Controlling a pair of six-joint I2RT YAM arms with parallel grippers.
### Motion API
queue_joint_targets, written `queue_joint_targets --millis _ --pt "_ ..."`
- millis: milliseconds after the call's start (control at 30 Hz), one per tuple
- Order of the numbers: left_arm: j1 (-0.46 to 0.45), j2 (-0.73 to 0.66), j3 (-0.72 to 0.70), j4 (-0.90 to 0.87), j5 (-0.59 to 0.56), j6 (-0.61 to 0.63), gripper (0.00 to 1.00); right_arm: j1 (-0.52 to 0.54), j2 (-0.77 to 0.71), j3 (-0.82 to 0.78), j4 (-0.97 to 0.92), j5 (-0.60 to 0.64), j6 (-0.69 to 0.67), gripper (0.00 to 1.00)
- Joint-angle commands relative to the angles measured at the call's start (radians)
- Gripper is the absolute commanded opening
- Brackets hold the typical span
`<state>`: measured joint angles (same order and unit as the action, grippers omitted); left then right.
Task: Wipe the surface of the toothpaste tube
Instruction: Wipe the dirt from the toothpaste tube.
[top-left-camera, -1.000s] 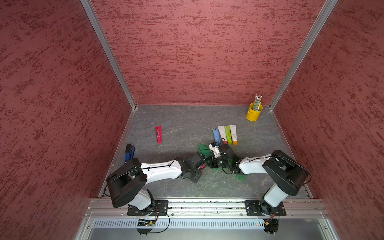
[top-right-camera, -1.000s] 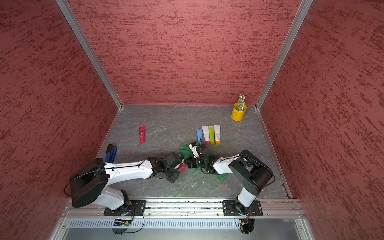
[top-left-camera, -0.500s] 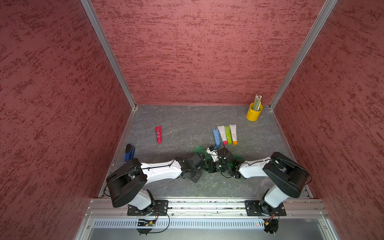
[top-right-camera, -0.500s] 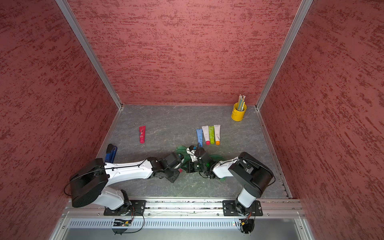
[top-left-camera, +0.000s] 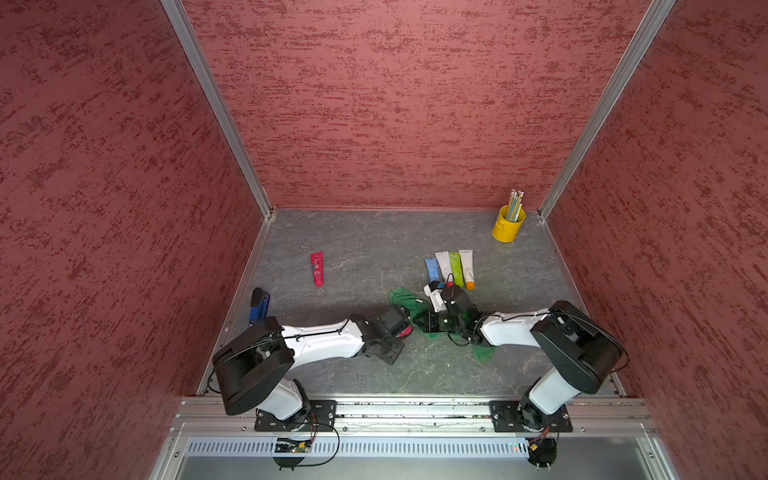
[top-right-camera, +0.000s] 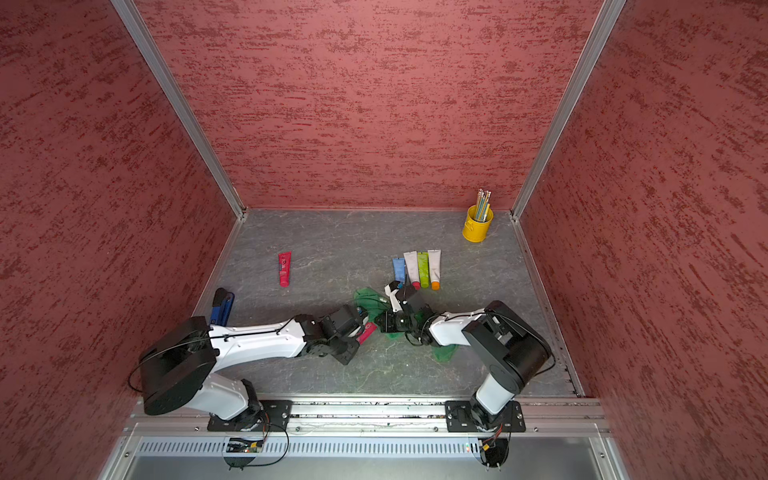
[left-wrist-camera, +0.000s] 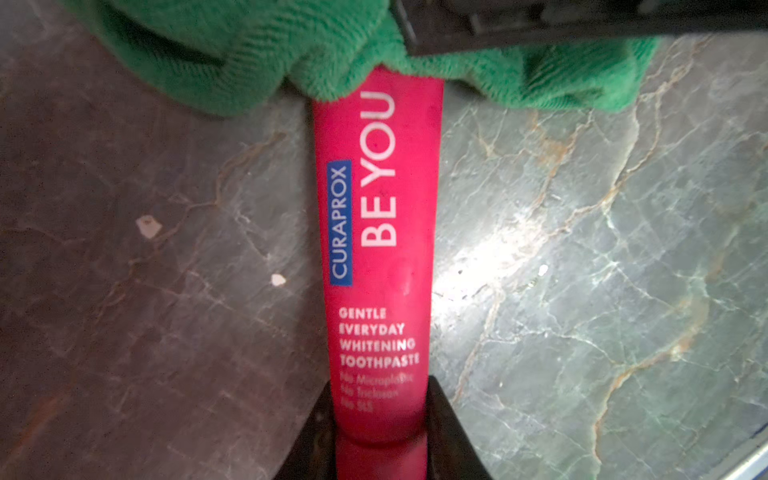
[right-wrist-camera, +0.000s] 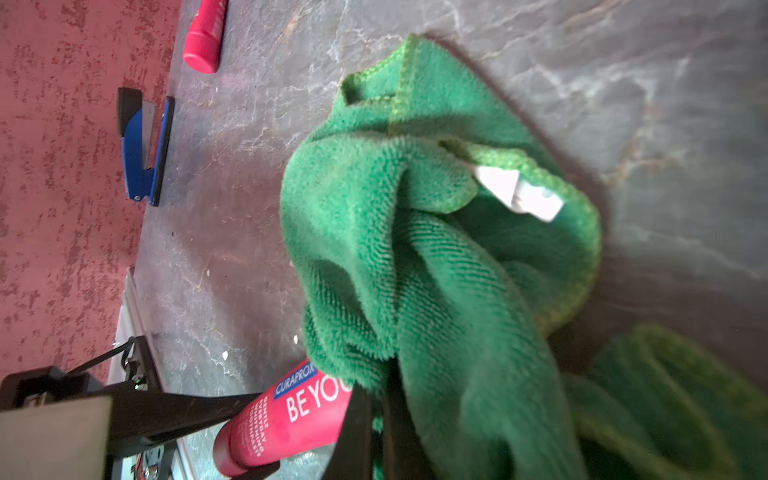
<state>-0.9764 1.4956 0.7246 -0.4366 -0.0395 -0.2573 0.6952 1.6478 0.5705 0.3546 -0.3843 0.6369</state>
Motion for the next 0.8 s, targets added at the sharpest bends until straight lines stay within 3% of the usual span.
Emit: queue_joint_targets --millis 0,100,233,400,600,767 --pt "-0.004 -0.004 -0.002 0.012 -0.013 -0.004 0.14 0.086 0.068 -0.016 0.026 -0.115 0.038 0.00" --pt "-0.004 0.003 0.002 0.010 -0.015 -0.003 0.13 0.163 0.106 -0.031 0.128 -0.185 0.108 0.00" --pt "-0.004 -0.004 0.000 0.010 -0.016 -0.005 0.13 0.179 0.102 -0.054 0.169 -0.183 0.131 0.00" --pt "-0.005 -0.007 -0.002 0.011 -0.017 -0.005 0.13 0.083 0.047 -0.026 0.018 -0.069 0.041 0.00" --pt "-0.008 -0.012 -0.007 0.014 -0.021 -0.007 0.12 -0.028 0.006 0.057 -0.172 0.152 -0.076 0.00" --pt "-0.008 0.002 0.001 0.011 -0.016 -0.002 0.12 -0.036 0.040 0.066 -0.130 0.083 -0.073 0.00"
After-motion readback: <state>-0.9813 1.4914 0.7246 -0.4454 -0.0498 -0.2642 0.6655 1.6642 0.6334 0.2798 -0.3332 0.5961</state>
